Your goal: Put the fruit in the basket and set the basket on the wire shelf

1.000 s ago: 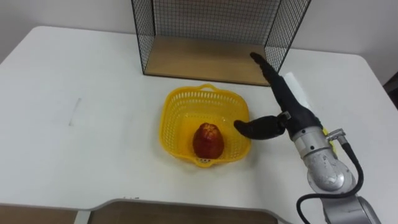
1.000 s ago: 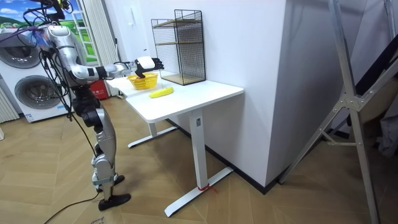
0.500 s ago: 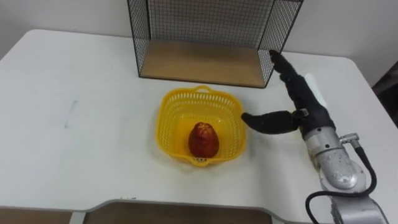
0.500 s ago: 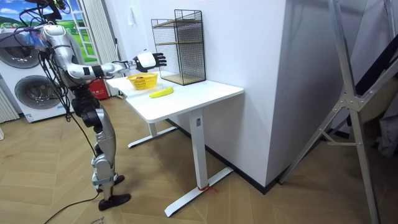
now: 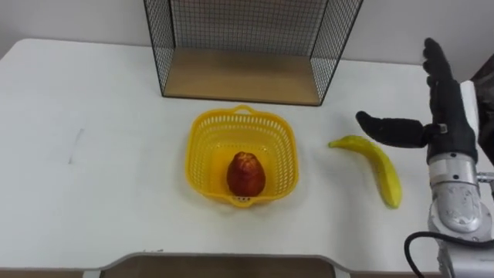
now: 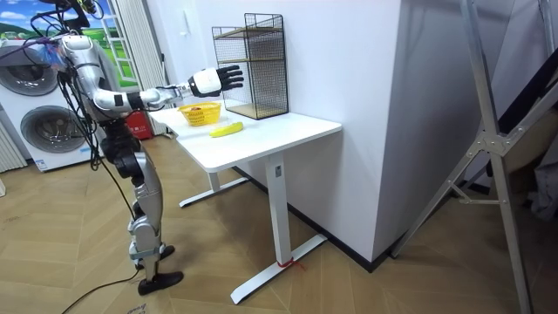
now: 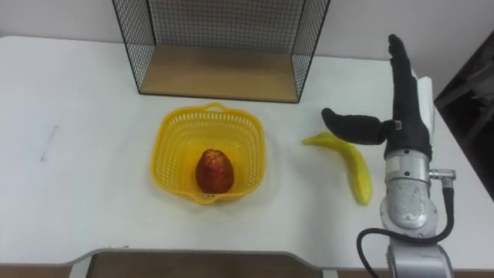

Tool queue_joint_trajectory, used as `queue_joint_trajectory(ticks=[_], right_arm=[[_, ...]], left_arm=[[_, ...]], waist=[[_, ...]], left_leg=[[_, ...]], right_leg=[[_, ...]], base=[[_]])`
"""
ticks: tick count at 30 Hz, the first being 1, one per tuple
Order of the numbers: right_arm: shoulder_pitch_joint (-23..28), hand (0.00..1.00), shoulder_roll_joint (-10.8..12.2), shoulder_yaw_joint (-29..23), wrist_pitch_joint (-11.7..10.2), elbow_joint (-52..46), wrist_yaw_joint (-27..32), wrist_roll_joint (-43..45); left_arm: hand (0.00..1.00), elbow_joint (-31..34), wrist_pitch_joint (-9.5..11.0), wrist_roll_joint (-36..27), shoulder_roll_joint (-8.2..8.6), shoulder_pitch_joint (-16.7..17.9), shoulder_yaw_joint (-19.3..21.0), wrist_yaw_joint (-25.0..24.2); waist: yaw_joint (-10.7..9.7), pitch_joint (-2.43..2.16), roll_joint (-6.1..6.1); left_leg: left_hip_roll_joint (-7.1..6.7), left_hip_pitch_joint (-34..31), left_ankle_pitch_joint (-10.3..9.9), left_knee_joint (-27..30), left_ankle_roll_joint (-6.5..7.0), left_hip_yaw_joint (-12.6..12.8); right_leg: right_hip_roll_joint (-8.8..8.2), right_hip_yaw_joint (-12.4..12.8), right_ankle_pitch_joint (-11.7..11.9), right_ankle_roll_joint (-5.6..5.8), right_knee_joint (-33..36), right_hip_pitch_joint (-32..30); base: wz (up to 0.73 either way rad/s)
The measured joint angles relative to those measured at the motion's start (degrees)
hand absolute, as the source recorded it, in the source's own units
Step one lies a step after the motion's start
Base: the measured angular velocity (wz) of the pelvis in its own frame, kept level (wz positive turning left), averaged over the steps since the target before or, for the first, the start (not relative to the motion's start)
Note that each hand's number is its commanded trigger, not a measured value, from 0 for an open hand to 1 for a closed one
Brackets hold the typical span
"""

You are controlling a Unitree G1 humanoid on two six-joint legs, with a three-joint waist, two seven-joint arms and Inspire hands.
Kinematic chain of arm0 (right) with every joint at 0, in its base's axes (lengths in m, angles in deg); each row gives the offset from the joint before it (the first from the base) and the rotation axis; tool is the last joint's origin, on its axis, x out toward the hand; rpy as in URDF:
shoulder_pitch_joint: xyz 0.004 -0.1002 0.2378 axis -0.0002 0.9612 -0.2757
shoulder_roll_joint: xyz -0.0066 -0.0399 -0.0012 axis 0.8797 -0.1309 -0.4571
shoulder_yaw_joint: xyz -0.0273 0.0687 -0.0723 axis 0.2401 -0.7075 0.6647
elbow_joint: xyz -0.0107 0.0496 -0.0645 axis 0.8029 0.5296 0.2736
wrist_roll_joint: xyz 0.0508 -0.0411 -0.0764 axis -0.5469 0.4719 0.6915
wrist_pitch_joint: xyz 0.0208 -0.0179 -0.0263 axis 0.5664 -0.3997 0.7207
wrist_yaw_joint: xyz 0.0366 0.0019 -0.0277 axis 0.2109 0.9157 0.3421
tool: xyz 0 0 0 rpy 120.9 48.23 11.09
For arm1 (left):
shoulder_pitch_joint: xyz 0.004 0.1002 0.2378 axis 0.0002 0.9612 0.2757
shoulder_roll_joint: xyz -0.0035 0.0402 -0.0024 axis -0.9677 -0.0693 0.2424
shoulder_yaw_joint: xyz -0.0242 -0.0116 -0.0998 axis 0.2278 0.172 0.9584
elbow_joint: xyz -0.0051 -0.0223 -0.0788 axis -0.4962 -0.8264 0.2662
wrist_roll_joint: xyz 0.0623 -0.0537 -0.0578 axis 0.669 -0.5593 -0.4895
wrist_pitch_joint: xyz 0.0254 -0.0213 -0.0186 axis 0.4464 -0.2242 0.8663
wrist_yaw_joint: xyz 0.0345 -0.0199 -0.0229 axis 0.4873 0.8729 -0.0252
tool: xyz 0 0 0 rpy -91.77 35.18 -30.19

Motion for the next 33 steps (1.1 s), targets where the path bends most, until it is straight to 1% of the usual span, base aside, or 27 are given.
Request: queue_joint_trajectory(ticks=[7,9,11,13,17,20,22,23,24,26,28,30,31,33], right_arm=[[-0.5,0.00,-0.1,0.1,0.1,3.5,0.9,-1.0],[-0.5,0.00,-0.1,0.1,0.2,4.8,0.6,-1.0],[-0.5,0.00,-0.1,0.2,0.8,5.8,-0.1,-1.0],[-0.4,0.00,-0.1,0.4,1.4,7.8,-1.1,-1.0],[-0.2,0.00,-0.1,0.9,2.5,9.8,-2.8,-1.0],[-0.3,0.00,-0.2,0.9,2.6,11.3,-4.8,-1.0],[-0.3,0.00,-0.8,1.5,2.6,13.6,-6.0,-1.1],[-0.3,0.00,-1.1,1.9,2.7,14.2,-6.3,-1.1],[-0.4,0.00,-1.6,3.0,3.1,15.3,-6.9,-1.3],[-0.4,0.00,-2.0,3.9,3.8,16.3,-8.1,-1.6],[-0.4,0.00,-2.3,4.8,4.5,16.5,-9.8,-2.3],[-0.8,0.00,-2.9,5.3,4.9,16.7,-11.3,-3.5],[-1.5,0.00,-3.0,5.3,5.2,17.3,-12.2,-4.0],[-2.6,0.00,-3.1,5.3,5.7,18.4,-13.3,-4.7]], left_arm=[[0.00,1.1,-0.4,0.0,-0.05,-0.5,0.2,0.0],[0.00,1.1,-0.5,0.0,-0.07,-0.4,0.2,0.0],[0.00,1.3,-0.8,0.1,-0.06,-0.1,0.2,0.1],[0.00,1.4,-1.6,0.1,-0.14,0.3,0.2,0.2],[0.00,1.4,-2.4,0.1,-0.17,0.7,0.2,0.3],[0.00,1.4,-2.7,0.1,-0.39,0.7,0.2,0.3],[0.00,1.3,-2.7,0.1,-0.62,0.5,0.0,0.3],[0.00,1.3,-2.7,0.1,-0.70,0.5,0.0,0.3],[0.00,1.3,-2.7,0.0,-0.87,0.4,-0.1,0.3],[0.00,1.3,-2.8,0.0,-0.99,0.3,-0.2,0.3],[0.00,1.3,-2.9,0.0,-1.10,0.0,-0.2,0.0],[0.00,1.3,-3.3,0.0,-1.10,0.1,-0.2,0.0],[0.00,1.3,-3.8,0.0,-1.10,0.1,-0.2,-0.1],[0.00,1.3,-4.2,0.0,-1.12,0.1,-0.1,-0.1]], waist=[[0.2,-0.07,-0.12],[0.1,-0.18,-0.31],[0.1,-0.19,-0.47],[0.0,-0.22,-0.75],[0.0,-0.22,-0.86],[0.1,-0.26,-0.92],[0.1,-0.29,-1.05],[0.1,-0.26,-1.11],[0.2,-0.21,-1.19],[0.2,-0.11,-1.33],[0.2,0.15,-1.61],[0.3,0.21,-1.72],[0.3,0.19,-1.81],[0.3,0.17,-1.89]], left_leg=[[0.00,-0.8,0.0,0.4,0.00,0.0],[0.00,-0.7,0.0,0.4,0.00,0.0],[0.00,-0.7,0.0,0.4,0.00,0.0],[0.00,-0.7,0.0,0.4,0.00,0.0],[-0.01,-0.9,0.0,0.4,0.00,0.0],[0.00,-0.9,0.0,0.5,0.00,0.0],[0.00,-0.8,0.0,0.6,0.00,0.0],[0.00,-0.8,0.0,0.6,0.00,0.0],[-0.01,-0.8,0.0,0.6,0.00,0.0],[-0.01,-0.8,0.0,0.7,0.00,0.0],[-0.01,-0.8,0.0,0.7,0.00,0.0],[0.01,-0.8,0.0,0.7,0.00,0.1],[0.00,-0.8,0.0,0.7,0.00,0.1],[0.00,-0.8,0.0,0.7,0.00,0.1]], right_leg=[[-0.01,0.3,0.0,0.00,0.0,-0.7],[-0.04,0.2,0.0,0.00,0.0,-0.6],[-0.06,0.2,0.0,0.00,0.0,-0.6],[-0.07,0.2,0.0,0.00,0.0,-0.6],[-0.11,0.1,0.0,0.00,0.0,-0.7],[-0.10,0.2,0.0,0.00,0.0,-0.6],[-0.11,0.2,0.0,0.00,0.0,-0.5],[-0.12,0.2,0.0,0.00,0.0,-0.4],[-0.12,0.1,0.0,0.00,0.0,-0.4],[-0.13,0.1,0.0,0.00,0.1,-0.4],[-0.11,0.1,0.0,0.00,0.1,-0.4],[-0.09,0.1,0.0,0.00,0.1,-0.4],[-0.10,0.1,0.0,0.00,0.1,-0.4],[-0.09,0.1,0.0,0.00,0.1,-0.5]], base=[[0.00],[0.00],[0.00],[0.00],[0.00],[0.00],[0.00],[0.00],[0.00],[0.00],[0.00],[0.00],[0.00],[0.00]])
